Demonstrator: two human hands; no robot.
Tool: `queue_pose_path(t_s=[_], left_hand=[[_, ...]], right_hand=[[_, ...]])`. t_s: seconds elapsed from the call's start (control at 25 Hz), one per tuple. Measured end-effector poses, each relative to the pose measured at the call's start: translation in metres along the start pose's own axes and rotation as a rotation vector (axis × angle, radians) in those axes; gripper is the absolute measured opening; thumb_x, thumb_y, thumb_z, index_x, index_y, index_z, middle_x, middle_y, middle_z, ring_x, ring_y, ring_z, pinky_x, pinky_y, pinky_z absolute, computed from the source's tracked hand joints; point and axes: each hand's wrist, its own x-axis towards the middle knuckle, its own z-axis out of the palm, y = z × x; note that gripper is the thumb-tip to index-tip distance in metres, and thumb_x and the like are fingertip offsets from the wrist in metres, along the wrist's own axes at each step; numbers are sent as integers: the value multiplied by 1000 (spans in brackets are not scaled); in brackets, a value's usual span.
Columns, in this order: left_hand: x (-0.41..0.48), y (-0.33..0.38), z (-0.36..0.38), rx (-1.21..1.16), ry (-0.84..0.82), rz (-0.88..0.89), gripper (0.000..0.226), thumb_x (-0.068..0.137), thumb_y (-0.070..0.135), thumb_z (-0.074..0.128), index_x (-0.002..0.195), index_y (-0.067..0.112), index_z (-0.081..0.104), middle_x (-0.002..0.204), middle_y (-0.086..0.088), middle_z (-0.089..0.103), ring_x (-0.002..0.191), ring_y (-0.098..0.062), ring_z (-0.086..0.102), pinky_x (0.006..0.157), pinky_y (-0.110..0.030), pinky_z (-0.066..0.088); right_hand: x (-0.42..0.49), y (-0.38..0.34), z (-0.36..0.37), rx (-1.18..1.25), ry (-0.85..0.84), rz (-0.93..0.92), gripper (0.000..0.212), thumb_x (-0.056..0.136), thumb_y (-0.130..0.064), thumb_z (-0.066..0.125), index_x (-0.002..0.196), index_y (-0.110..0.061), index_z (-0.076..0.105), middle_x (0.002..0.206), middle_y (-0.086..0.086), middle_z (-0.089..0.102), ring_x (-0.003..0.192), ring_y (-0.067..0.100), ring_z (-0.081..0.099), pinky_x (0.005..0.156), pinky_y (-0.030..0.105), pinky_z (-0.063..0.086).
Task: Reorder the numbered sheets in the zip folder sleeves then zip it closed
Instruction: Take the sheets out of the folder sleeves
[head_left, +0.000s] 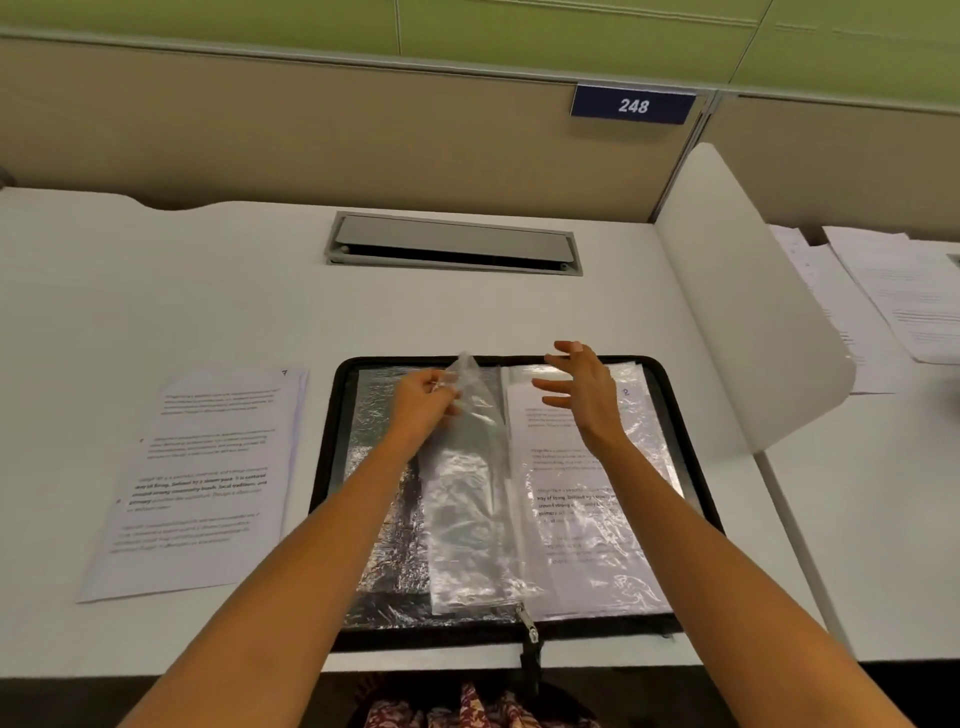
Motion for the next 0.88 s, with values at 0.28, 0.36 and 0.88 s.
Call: queue_pose_path(t_s=[0.28, 0.36, 0.88], left_hand=[[-1, -32, -67, 341, 116, 17, 31, 91, 11, 59, 119, 22, 56, 90, -6, 71, 64, -24, 70, 63, -39, 59], [2, -41, -73, 425, 128, 0, 28, 93, 17, 55, 120, 26, 53, 86, -5, 70, 63, -23, 69, 61, -36, 58], [-20, -30, -33, 794, 221, 575, 39, 99, 26, 46, 135, 12, 47, 130, -8, 55, 122, -25, 49, 102, -42, 35]], right_hand=[[-8, 44, 16, -767, -220, -162, 49, 103, -46, 29, 137, -15, 50, 132, 11, 58, 126, 28, 51, 99, 36, 41], [-4, 59, 22, -904, -302, -206, 53, 103, -48, 28, 145, -18, 40, 153, 9, 37, 143, 24, 30, 114, 43, 29], [-1, 69, 25, -1109, -342, -232, 60, 101, -52, 23, 152, -20, 26, 161, 7, 17, 149, 22, 11, 119, 48, 15]])
